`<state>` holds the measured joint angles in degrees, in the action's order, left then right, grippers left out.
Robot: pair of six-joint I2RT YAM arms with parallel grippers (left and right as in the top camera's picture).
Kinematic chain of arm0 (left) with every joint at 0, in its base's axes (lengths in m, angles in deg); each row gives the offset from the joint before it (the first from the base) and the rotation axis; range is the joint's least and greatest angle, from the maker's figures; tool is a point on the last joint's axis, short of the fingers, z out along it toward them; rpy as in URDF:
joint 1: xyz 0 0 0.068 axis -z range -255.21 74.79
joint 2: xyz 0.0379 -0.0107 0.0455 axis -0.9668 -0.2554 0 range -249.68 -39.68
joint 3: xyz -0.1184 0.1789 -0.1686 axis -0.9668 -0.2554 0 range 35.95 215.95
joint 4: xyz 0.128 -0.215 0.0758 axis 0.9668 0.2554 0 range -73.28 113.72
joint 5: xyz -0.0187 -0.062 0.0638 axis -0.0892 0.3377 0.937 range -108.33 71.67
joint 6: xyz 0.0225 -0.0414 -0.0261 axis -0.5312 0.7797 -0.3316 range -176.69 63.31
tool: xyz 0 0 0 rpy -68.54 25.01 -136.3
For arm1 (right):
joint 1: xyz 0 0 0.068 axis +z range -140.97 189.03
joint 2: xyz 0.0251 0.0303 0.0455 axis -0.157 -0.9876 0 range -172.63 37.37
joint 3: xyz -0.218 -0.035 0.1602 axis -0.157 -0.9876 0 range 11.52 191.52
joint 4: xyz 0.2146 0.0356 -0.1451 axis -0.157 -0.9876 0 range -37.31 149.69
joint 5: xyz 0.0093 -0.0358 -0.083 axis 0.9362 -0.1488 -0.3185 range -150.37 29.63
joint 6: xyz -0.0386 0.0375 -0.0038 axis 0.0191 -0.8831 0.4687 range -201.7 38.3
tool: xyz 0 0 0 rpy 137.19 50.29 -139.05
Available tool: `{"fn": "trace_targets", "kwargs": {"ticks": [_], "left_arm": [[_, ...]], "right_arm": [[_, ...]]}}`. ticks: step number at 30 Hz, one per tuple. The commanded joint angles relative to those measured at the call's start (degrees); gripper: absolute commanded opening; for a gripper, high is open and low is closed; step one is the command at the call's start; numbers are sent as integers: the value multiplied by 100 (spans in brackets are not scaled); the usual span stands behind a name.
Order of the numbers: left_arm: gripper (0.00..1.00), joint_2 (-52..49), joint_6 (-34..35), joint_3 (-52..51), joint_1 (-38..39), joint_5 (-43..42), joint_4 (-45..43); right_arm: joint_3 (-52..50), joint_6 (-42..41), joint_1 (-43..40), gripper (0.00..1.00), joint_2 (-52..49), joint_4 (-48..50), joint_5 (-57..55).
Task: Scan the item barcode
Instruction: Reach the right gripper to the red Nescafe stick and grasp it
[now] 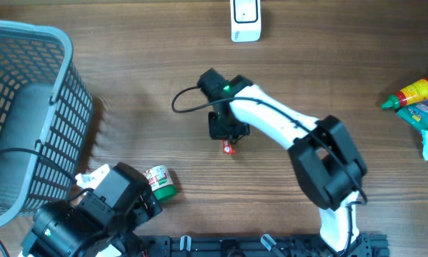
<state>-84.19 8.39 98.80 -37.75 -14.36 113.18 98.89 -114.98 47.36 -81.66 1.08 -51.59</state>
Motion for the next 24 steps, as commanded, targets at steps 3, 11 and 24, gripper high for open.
{"fn": "trace_targets", "kwargs": {"ticks": [3, 11, 24], "left_arm": [[100, 22, 76, -4, -7, 35, 2], [100, 22, 76, -4, -7, 35, 2], [100, 22, 76, -4, -7, 35, 2]], "right_arm": [[98, 977, -870, 4, 402, -1558, 3781], [98, 907, -1067, 4, 402, -3233, 4959], [92, -5219, -1071, 4, 402, -2479, 5460]]}}
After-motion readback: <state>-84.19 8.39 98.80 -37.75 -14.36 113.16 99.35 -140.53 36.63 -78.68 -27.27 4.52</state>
